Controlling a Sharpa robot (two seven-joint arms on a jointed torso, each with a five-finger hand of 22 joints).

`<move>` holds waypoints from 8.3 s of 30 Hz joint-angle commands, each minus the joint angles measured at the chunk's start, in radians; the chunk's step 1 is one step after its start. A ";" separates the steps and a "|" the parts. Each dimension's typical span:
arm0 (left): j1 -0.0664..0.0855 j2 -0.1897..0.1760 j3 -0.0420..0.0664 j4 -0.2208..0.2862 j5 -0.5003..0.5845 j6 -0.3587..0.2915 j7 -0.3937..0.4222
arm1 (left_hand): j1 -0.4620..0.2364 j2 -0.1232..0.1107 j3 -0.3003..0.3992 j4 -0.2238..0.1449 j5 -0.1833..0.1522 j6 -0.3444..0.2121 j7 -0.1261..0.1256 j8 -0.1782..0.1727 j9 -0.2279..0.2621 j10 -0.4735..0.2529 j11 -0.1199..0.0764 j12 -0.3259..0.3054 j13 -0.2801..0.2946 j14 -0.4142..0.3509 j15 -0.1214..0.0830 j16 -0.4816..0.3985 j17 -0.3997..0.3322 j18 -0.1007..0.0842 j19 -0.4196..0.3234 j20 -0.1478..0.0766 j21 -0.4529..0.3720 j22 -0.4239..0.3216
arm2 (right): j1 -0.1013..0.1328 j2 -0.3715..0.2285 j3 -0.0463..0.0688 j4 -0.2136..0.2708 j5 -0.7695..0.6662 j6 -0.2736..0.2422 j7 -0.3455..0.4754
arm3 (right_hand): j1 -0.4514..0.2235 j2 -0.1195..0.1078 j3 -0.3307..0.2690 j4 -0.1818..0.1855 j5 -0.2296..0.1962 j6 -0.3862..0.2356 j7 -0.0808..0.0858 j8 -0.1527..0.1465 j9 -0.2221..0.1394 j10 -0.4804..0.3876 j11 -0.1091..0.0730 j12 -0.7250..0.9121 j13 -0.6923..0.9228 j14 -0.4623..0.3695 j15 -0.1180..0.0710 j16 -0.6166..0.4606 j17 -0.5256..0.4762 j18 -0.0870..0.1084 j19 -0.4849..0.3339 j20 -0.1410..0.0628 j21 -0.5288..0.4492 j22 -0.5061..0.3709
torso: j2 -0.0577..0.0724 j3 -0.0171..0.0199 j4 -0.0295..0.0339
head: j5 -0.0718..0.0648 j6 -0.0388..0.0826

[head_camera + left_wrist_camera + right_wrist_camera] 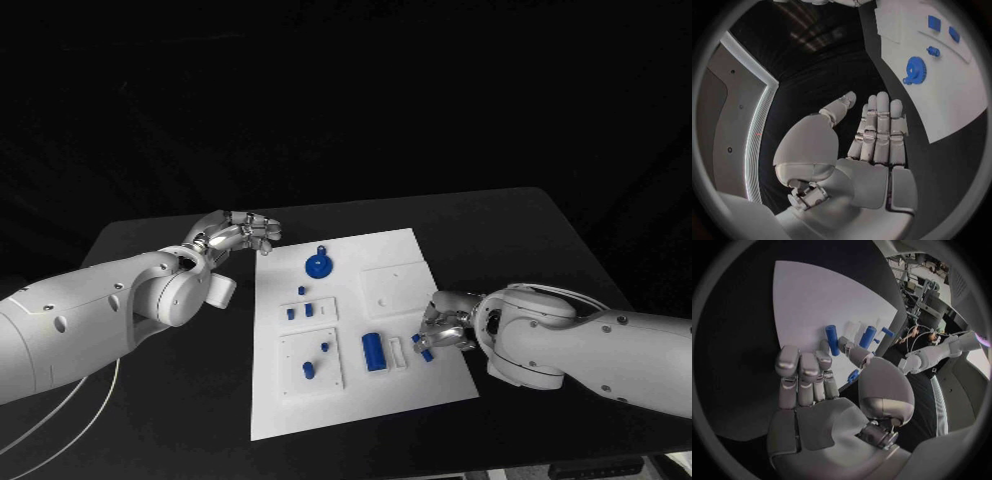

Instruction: Assemble the parts on the task board

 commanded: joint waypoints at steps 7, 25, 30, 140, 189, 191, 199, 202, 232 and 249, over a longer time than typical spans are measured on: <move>0.000 0.000 0.001 0.003 0.005 0.010 0.012 | -0.006 0.001 0.001 0.007 -0.002 -0.008 0.001 0.004 -0.001 -0.007 0.001 0.001 -0.002 0.006 0.002 -0.005 0.002 0.013 0.007 0.001 -0.004 0.002 | -0.007 0.009 -0.005 0.007 0.082 -0.020 0.014 | -0.015 -0.004 -0.001 0.001 0.003 0.008 -0.003 -0.001 -0.171 0.004 0.000 -0.002 -0.002 0.003 -0.003 0.003 -0.001 0.098 0.008 -0.001 0.004 0.013 | 0.000 0.0004 0.0003 | 0.004 -0.001; 0.000 -0.001 0.001 0.003 0.005 0.010 0.010 | -0.006 0.001 0.000 0.007 -0.002 -0.008 0.001 0.004 -0.002 -0.007 0.000 0.001 -0.002 0.006 0.002 -0.006 0.003 0.013 0.007 0.001 -0.005 0.003 | -0.007 0.029 -0.004 0.008 0.177 -0.063 0.037 | -0.024 -0.008 -0.003 0.004 0.004 0.009 -0.003 -0.002 -0.173 0.003 -0.001 -0.002 -0.002 0.003 -0.004 0.003 -0.002 0.098 0.009 -0.003 0.003 0.012 | 0.000 0.0000 0.0001 | 0.011 -0.003; 0.000 -0.001 0.001 0.003 0.005 0.011 0.009 | -0.006 0.001 0.000 0.007 -0.002 -0.008 0.001 0.004 -0.002 -0.007 0.000 0.001 -0.002 0.006 0.002 -0.006 0.004 0.013 0.008 0.001 -0.005 0.003 | -0.007 0.033 -0.003 0.007 0.184 -0.065 0.039 | -0.025 -0.008 -0.003 0.005 0.004 0.009 -0.003 -0.002 -0.173 0.003 -0.001 -0.002 -0.002 0.003 -0.004 0.003 -0.002 0.098 0.010 -0.004 0.003 0.012 | 0.000 0.0003 -0.0001 | 0.013 -0.003; 0.000 -0.002 0.000 -0.001 0.005 0.017 0.003 | -0.011 0.002 -0.001 0.011 -0.003 -0.010 0.001 0.006 -0.005 -0.008 0.001 0.001 -0.002 0.007 0.002 -0.013 0.011 0.012 0.009 0.002 -0.010 0.008 | 0.002 0.040 0.004 0.001 0.221 -0.016 0.045 | -0.080 0.055 0.040 0.012 0.038 0.039 -0.011 -0.002 -0.192 0.001 -0.008 0.000 -0.007 0.001 -0.009 0.005 -0.001 0.098 0.007 -0.006 0.007 0.013 | 0.000 0.0000 -0.0001 | 0.028 -0.010; 0.000 -0.004 0.000 -0.002 0.005 0.017 0.003 | -0.013 0.002 -0.001 0.014 -0.002 -0.010 0.001 0.008 -0.006 -0.008 0.001 0.001 -0.002 0.007 0.002 -0.015 0.015 0.013 0.009 0.002 -0.012 0.010 | 0.004 0.038 0.004 -0.006 0.196 0.021 0.039 | -0.122 -0.096 -0.057 0.075 -0.001 0.037 -0.012 -0.004 -0.217 -0.006 -0.010 0.001 -0.005 0.001 -0.013 0.003 -0.003 0.098 0.012 -0.020 0.000 0.005 | 0.000 0.0006 -0.0002 | 0.035 -0.014; 0.000 -0.005 0.000 -0.002 0.005 0.016 0.003 | -0.013 0.002 -0.001 0.014 -0.002 -0.010 0.001 0.008 -0.006 -0.008 0.001 0.001 -0.002 0.007 0.002 -0.016 0.015 0.013 0.010 0.001 -0.012 0.010 | 0.004 0.034 0.004 -0.005 0.195 0.039 0.040 | -0.112 -0.101 -0.059 0.074 -0.001 0.036 -0.012 -0.004 -0.217 -0.007 -0.010 0.001 -0.005 0.000 -0.014 0.002 -0.003 0.098 0.012 -0.022 0.000 0.005 | 0.000 0.0007 -0.0006 | 0.035 -0.013; 0.000 -0.006 0.000 -0.002 0.005 0.016 0.003 | -0.013 0.002 -0.001 0.014 -0.002 -0.010 0.001 0.008 -0.007 -0.008 0.001 0.001 -0.002 0.008 0.002 -0.016 0.015 0.013 0.010 0.001 -0.013 0.010 | 0.004 0.011 0.004 0.005 0.189 0.085 0.059 | -0.075 -0.131 -0.106 0.044 -0.001 0.028 -0.010 -0.002 -0.216 -0.011 -0.008 0.001 -0.004 -0.002 -0.013 0.001 -0.003 0.098 0.008 -0.024 -0.001 0.006 | 0.000 0.0012 -0.0011 | 0.036 -0.012; 0.000 -0.005 0.000 -0.002 0.005 0.016 0.002 | -0.013 0.002 -0.001 0.014 -0.002 -0.010 0.001 0.008 -0.007 -0.008 0.001 0.001 -0.002 0.008 0.002 -0.016 0.016 0.013 0.010 0.001 -0.013 0.011 | 0.004 0.008 0.004 0.008 0.189 0.098 0.063 | -0.063 -0.127 -0.113 0.037 0.000 0.028 -0.011 -0.001 -0.215 -0.011 -0.009 0.001 -0.004 -0.002 -0.013 0.001 -0.003 0.098 0.007 -0.024 -0.002 0.006 | 0.000 0.0013 -0.0016 | 0.035 -0.011; 0.000 -0.005 0.000 -0.003 0.005 0.017 0.003 | -0.013 0.005 0.000 0.016 0.002 -0.010 0.000 0.009 -0.007 -0.008 0.001 0.001 -0.002 0.008 0.002 -0.018 0.018 0.013 0.011 0.001 -0.014 0.012 | 0.003 0.034 0.003 -0.003 0.142 0.100 0.045 | 0.022 0.011 -0.065 -0.054 0.006 0.036 -0.011 0.003 -0.227 -0.007 -0.009 -0.001 -0.007 -0.003 -0.011 0.000 -0.002 0.098 -0.001 -0.015 -0.001 0.011 | 0.000 0.0002 0.0001 | 0.033 -0.016; 0.000 -0.005 0.000 -0.003 0.005 0.017 0.002 | -0.014 0.005 0.000 0.017 0.002 -0.010 0.000 0.009 -0.008 -0.008 0.001 0.001 -0.002 0.009 0.002 -0.019 0.019 0.013 0.011 0.002 -0.015 0.013 | 0.003 0.029 0.003 -0.001 0.145 0.083 0.056 | -0.037 -0.006 -0.081 -0.025 0.020 0.041 -0.010 0.004 -0.238 -0.004 -0.008 -0.001 -0.010 0.000 -0.009 -0.001 -0.003 0.098 0.004 -0.007 -0.001 0.009 | 0.000 0.0009 -0.0008 | 0.033 -0.016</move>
